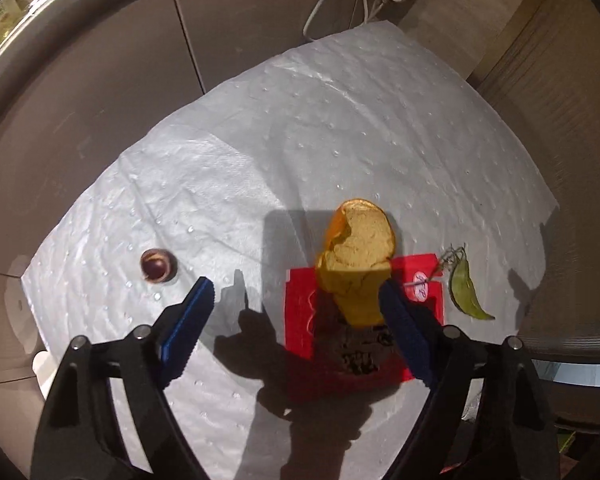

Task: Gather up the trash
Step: 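Grasp the second bread crust with the left tool, then drop the crust into the bin with the left tool while the right tool grasps the green leaf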

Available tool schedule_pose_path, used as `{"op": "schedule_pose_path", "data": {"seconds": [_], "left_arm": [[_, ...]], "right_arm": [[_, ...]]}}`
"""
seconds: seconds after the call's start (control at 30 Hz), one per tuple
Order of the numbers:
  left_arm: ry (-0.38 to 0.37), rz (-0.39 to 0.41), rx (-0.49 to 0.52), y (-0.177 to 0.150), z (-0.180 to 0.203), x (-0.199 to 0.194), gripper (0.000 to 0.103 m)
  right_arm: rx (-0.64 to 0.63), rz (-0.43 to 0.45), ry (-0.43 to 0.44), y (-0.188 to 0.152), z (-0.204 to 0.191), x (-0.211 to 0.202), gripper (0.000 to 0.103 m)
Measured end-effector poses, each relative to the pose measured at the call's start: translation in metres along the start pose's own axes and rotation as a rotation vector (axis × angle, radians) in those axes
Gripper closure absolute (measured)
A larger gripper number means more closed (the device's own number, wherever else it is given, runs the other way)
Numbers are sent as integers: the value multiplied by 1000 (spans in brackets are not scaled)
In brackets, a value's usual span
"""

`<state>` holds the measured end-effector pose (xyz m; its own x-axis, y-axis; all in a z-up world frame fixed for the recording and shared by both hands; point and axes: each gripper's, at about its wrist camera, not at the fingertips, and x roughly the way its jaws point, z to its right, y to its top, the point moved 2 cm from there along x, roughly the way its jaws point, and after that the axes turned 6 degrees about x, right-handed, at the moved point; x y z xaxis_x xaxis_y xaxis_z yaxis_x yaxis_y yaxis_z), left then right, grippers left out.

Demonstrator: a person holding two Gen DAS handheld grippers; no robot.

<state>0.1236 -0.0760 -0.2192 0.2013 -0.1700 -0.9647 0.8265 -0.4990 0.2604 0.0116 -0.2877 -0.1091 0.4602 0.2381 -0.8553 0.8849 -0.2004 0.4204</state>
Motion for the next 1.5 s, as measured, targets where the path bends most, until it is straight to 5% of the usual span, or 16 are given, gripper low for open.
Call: {"op": "schedule_pose_path", "data": {"seconds": [0.23,0.33,0.37,0.47,0.77,1.0,1.23,1.3,1.47,1.5], "left_arm": [[15,-65,79,27,14,39,35],[-21,-62,102,35,20,39,59],[-35,-66,111,37,23,39,75],[3,-65,146,43,31,37,91],[-20,25,53,26,8,-37,93],[11,128,-89,-22,-20,-121,92],[38,155,-260,-80,-54,-158,92],[48,154,-298,-94,-62,-161,92],[76,154,-386,-123,-85,-167,92],[79,154,-401,-128,-89,-168,93]], "right_arm": [[21,-29,-1,-2,23,6,2],[36,-32,7,-1,31,9,2],[39,-34,11,-1,33,11,2],[38,-41,29,2,34,17,2],[-129,-129,158,2,0,63,2],[-260,-188,201,-4,-24,114,2],[-334,-203,209,-5,-33,139,11],[-345,-209,215,-4,-35,142,32],[-380,-231,178,-6,-37,154,51],[-384,-236,172,-6,-38,153,61]]}}
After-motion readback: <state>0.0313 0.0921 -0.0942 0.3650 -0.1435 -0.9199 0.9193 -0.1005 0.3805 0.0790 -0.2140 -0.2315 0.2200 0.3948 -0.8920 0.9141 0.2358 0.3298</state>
